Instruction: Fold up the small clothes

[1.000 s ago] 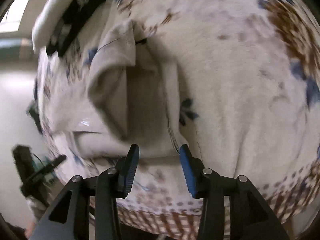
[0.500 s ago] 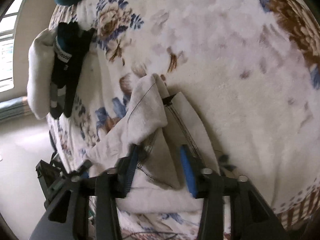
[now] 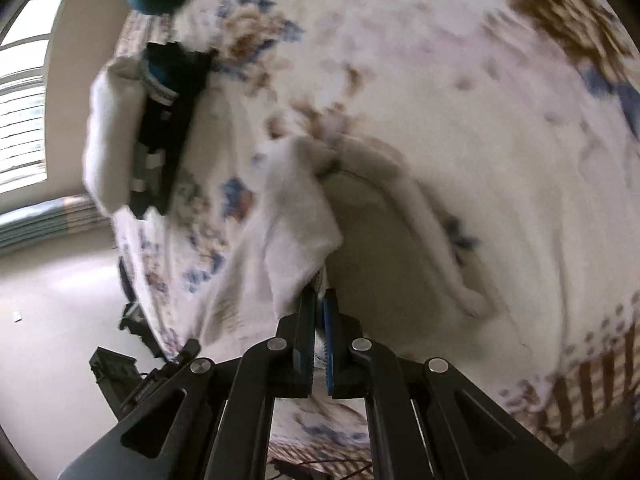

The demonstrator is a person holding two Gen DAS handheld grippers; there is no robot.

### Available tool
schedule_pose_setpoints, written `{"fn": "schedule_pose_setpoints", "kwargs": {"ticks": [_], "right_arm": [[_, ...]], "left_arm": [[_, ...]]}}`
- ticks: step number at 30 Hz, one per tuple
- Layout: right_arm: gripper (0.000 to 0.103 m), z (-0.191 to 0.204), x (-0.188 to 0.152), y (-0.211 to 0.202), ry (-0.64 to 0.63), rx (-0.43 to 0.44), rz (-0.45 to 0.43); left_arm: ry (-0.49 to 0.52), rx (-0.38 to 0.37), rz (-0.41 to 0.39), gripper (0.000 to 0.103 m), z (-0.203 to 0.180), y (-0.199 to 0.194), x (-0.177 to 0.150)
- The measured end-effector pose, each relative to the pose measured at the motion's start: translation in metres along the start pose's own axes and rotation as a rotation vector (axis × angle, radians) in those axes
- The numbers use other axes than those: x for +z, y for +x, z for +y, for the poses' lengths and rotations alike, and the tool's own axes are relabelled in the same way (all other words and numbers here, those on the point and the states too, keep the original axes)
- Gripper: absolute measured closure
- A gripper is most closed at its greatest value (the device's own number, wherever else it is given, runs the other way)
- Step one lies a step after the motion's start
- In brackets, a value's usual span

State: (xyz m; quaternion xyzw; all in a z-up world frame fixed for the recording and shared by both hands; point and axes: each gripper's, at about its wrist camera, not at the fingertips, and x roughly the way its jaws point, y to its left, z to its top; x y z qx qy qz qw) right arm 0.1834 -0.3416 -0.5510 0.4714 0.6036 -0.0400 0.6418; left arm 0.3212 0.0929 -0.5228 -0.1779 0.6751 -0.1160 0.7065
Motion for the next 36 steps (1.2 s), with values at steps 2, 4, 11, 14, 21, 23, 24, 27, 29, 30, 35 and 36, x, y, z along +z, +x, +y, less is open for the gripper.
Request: {"fn": "schedule_pose_setpoints", "kwargs": {"ticks": [2,4,11,14,21,23,24,27,29,30,35,36], "right_arm": [[0.099,-0.020,0.000,0.008,0.030,-0.072,0.023],[0.099,-0.033,0.003,0.017,0.012,-0.181,0.018],[0.073,-0.010,0.014,0.018,-0.142,-0.236,0.063],[0.053,0.001,0.021,-0.001,-0.171,-0.229,-0.017],[0.053,0.035,0.081,-0.017,-0.126,-0.099,-0.110],[0.053,0.048,0.093,-0.004,-0.143,-0.110,-0.107],[0.053,0.053,0.097,0.003,-0.151,-0.113,-0.101],[0.090,0.064,0.101,0.023,-0.153,-0.179,-0.091],[0.101,0.061,0.094,0.027,-0.173,-0.237,-0.100],[0.101,0.061,0.091,0.026,-0.179,-0.254,-0.116],[0.102,0.032,0.083,0.020,-0.145,-0.354,-0.132],[0.102,0.026,0.083,0.020,-0.132,-0.349,-0.116]], "left_arm": [[0.078,0.062,0.016,0.099,-0.002,0.016,-0.003],[0.104,0.048,0.060,0.098,0.000,0.029,-0.004],[0.094,-0.013,0.101,0.058,-0.002,0.014,0.007],[0.072,0.003,0.095,0.057,-0.004,0.001,0.015],[0.028,-0.035,0.025,0.057,-0.014,-0.003,0.057],[-0.008,-0.052,0.039,0.057,-0.015,0.016,0.073],[-0.029,-0.049,0.051,0.057,-0.014,0.025,0.078],[-0.008,0.035,0.060,0.093,-0.014,0.052,0.086],[0.042,0.059,0.041,0.097,-0.012,0.053,0.083],[0.065,0.071,0.025,0.099,-0.010,0.051,0.081],[0.068,0.187,0.038,0.098,0.019,0.040,0.076],[0.029,0.148,0.048,0.097,0.025,0.035,0.075]]}}
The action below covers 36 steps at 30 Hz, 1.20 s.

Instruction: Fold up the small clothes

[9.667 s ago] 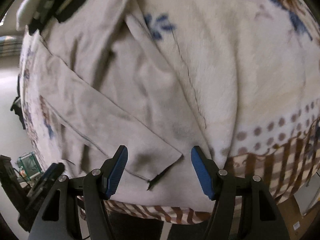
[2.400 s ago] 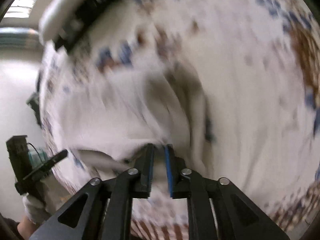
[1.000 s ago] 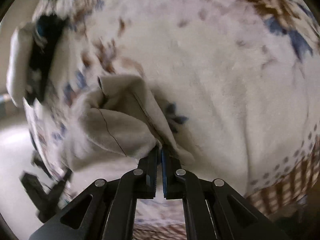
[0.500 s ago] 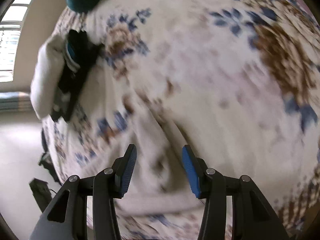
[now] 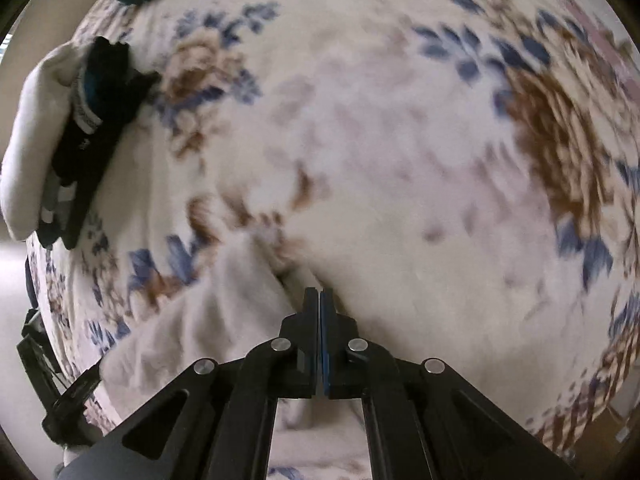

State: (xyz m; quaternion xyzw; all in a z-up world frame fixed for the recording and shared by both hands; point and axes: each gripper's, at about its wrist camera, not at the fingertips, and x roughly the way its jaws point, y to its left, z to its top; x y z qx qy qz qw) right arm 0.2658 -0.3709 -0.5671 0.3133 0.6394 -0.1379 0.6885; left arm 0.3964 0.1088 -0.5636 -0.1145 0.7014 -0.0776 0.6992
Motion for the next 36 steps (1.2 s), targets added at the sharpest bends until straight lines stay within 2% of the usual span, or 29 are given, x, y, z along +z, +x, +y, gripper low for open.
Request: {"fn": "schedule_pose_setpoints", "kwargs": {"ticks": [1,2,4,5,6,7,8,10,11,13,16,18,20,23,25,27,29,31,32,33,36], "right_arm": [[0.102,-0.007,-0.003,0.001,0.024,0.037,0.022],[0.102,-0.011,-0.006,-0.001,0.040,0.083,0.033],[0.097,-0.017,-0.013,-0.008,0.066,0.175,0.048],[0.091,-0.019,-0.016,-0.011,0.071,0.194,0.046],[0.074,-0.020,-0.020,-0.014,0.077,0.210,0.039],[0.059,-0.024,-0.025,-0.020,0.101,0.232,0.017],[0.056,-0.028,-0.028,-0.023,0.124,0.247,0.004],[0.056,-0.032,-0.034,-0.025,0.173,0.292,-0.003],[0.056,-0.034,-0.036,-0.025,0.185,0.308,-0.002],[0.056,-0.034,-0.040,-0.019,0.195,0.338,0.013],[0.056,-0.031,-0.044,-0.009,0.194,0.325,0.040],[0.056,-0.031,-0.048,-0.007,0.184,0.312,0.040],[0.056,-0.032,-0.052,-0.007,0.179,0.319,0.044],[0.056,-0.034,-0.059,-0.008,0.168,0.327,0.055],[0.056,-0.035,-0.063,-0.007,0.156,0.330,0.067],[0.056,-0.036,-0.065,-0.005,0.158,0.335,0.073],[0.056,-0.037,-0.065,-0.003,0.169,0.346,0.080],[0.056,-0.038,-0.065,-0.001,0.182,0.352,0.080],[0.056,-0.037,-0.065,0.000,0.183,0.358,0.081],[0.056,-0.036,-0.065,0.002,0.180,0.363,0.084],[0.056,-0.030,-0.067,0.009,0.166,0.364,0.095]], "left_arm": [[-0.051,-0.069,0.010,0.097,0.007,-0.006,-0.005],[-0.067,-0.107,0.011,0.096,0.008,-0.010,-0.009],[-0.095,-0.174,0.007,0.081,0.005,-0.021,-0.018],[-0.122,-0.229,0.007,0.066,0.002,-0.025,-0.024],[-0.157,-0.279,0.011,0.053,0.001,-0.026,-0.029],[-0.237,-0.381,0.027,0.046,0.005,-0.025,-0.036],[-0.296,-0.444,0.038,0.041,0.008,-0.023,-0.041],[-0.402,-0.525,0.062,0.041,0.008,-0.012,-0.051],[-0.432,-0.527,0.078,0.041,0.009,-0.006,-0.056],[-0.450,-0.506,0.098,0.041,0.007,0.002,-0.064],[-0.419,-0.466,0.113,0.041,-0.006,0.006,-0.074],[-0.408,-0.428,0.126,0.041,-0.009,-0.001,-0.084],[-0.429,-0.429,0.097,0.041,-0.009,-0.021,-0.102],[-0.484,-0.504,0.075,0.041,-0.012,-0.030,-0.120],[-0.532,-0.565,0.078,0.041,-0.009,-0.019,-0.122],[-0.633,-0.631,0.065,0.041,-0.001,-0.001,-0.119],[-0.684,-0.639,-0.001,0.042,0.004,0.007,-0.110],[-0.635,-0.561,-0.103,0.049,-0.001,-0.002,-0.100],[-0.610,-0.540,-0.140,0.087,-0.005,-0.007,-0.097],[-0.593,-0.521,-0.156,0.098,-0.008,-0.012,-0.097],[-0.578,-0.502,-0.209,0.099,-0.009,-0.025,-0.099]]}}
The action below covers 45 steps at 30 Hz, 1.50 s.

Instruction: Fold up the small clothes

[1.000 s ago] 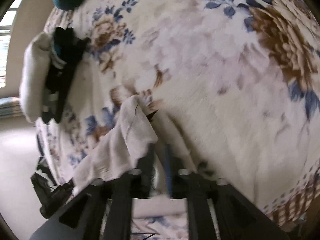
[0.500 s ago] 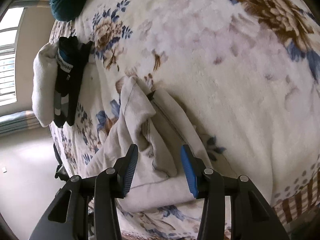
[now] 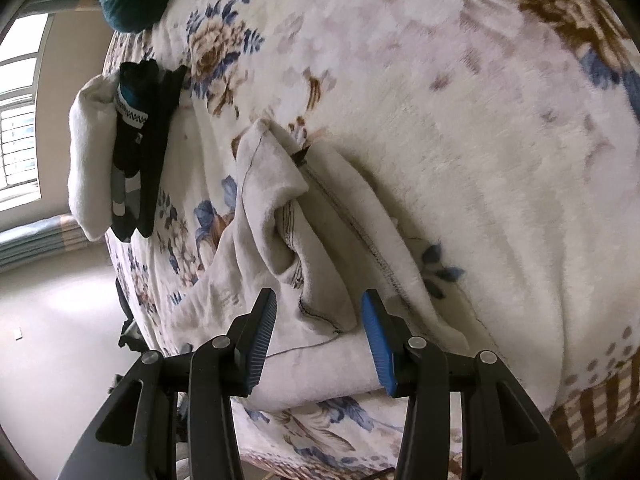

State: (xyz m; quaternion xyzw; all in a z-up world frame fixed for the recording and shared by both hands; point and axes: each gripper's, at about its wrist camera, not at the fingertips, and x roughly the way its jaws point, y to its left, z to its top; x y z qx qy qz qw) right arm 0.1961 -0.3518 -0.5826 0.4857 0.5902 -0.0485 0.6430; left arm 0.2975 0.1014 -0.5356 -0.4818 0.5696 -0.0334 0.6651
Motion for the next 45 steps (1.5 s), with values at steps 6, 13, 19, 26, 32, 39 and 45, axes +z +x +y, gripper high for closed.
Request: {"fn": "schedule_pose_setpoints", "kwargs": {"ticks": [6,13,19,26,32,39,45], "right_arm": [[0.093,0.023,-0.014,0.006,-0.092,-0.032,0.014],[0.096,0.032,-0.028,-0.015,-0.078,0.034,0.001],[0.097,-0.002,-0.015,-0.002,-0.044,-0.210,0.047],[0.073,0.018,-0.005,-0.028,-0.132,-0.242,-0.003],[0.065,0.086,0.014,-0.044,-0.281,-0.057,-0.121],[0.065,0.090,0.043,0.032,-0.223,-0.032,0.018],[0.065,0.026,0.041,0.024,-0.077,-0.167,-0.043]], "left_arm": [[0.032,0.040,0.009,0.099,0.017,-0.032,0.006],[0.166,0.125,0.022,0.099,0.015,-0.033,0.003],[0.282,0.218,0.072,0.095,0.019,-0.003,0.002],[0.323,0.313,0.111,0.047,0.013,-0.029,0.004],[0.496,0.288,0.013,0.047,-0.049,-0.028,0.014],[0.550,0.280,0.060,0.047,-0.067,0.055,0.046],[0.400,0.283,0.109,0.047,-0.017,0.075,0.073]]}}
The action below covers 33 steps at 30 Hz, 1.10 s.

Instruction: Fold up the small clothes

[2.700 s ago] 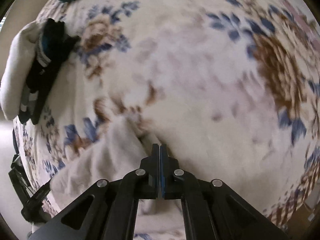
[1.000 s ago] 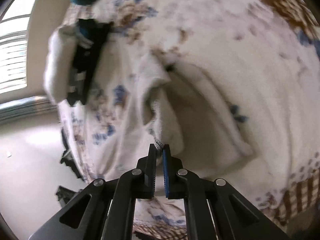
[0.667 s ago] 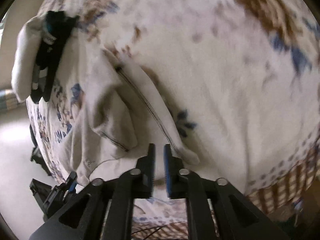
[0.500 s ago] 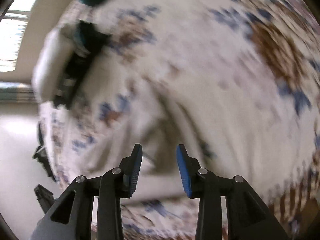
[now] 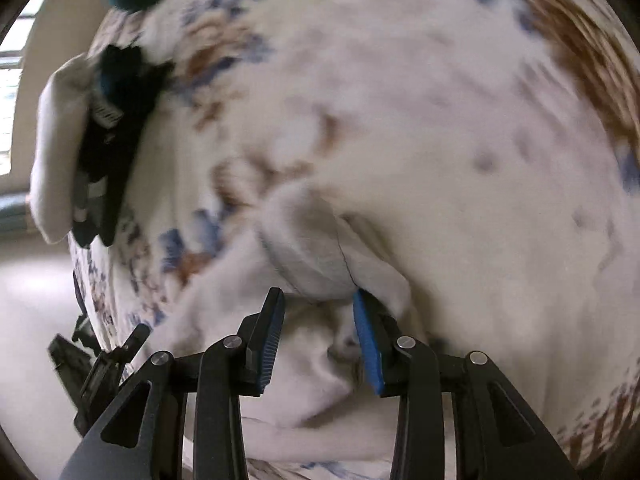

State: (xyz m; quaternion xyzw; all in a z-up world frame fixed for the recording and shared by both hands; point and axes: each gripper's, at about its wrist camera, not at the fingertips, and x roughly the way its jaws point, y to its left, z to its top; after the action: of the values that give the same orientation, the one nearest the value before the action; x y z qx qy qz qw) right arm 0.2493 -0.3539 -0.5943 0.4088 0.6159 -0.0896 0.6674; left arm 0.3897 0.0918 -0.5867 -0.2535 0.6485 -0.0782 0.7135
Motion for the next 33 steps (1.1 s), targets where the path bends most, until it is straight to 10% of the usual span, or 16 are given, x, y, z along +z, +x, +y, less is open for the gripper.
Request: {"fn": "schedule_pose_setpoints", "kwargs": {"ticks": [11,18,21,27,33], "right_arm": [[0.055,0.005,-0.020,-0.049,-0.067,-0.022,-0.063],[0.053,-0.012,-0.032,-0.002,-0.005,0.017,0.124],[0.098,-0.013,-0.043,-0.003,0.023,0.039,0.095],[0.098,-0.023,-0.058,-0.008,0.004,-0.045,0.123],[0.045,-0.005,-0.048,-0.024,-0.152,-0.099,0.083]], "left_arm": [[0.066,0.046,-0.039,0.047,-0.016,-0.057,-0.036],[-0.020,0.077,-0.002,0.047,0.008,-0.060,-0.071],[-0.046,0.078,0.016,0.047,0.015,-0.052,-0.074],[-0.077,0.062,0.066,0.047,0.024,-0.032,-0.070],[-0.041,0.015,-0.007,0.047,0.015,-0.064,-0.064]]}}
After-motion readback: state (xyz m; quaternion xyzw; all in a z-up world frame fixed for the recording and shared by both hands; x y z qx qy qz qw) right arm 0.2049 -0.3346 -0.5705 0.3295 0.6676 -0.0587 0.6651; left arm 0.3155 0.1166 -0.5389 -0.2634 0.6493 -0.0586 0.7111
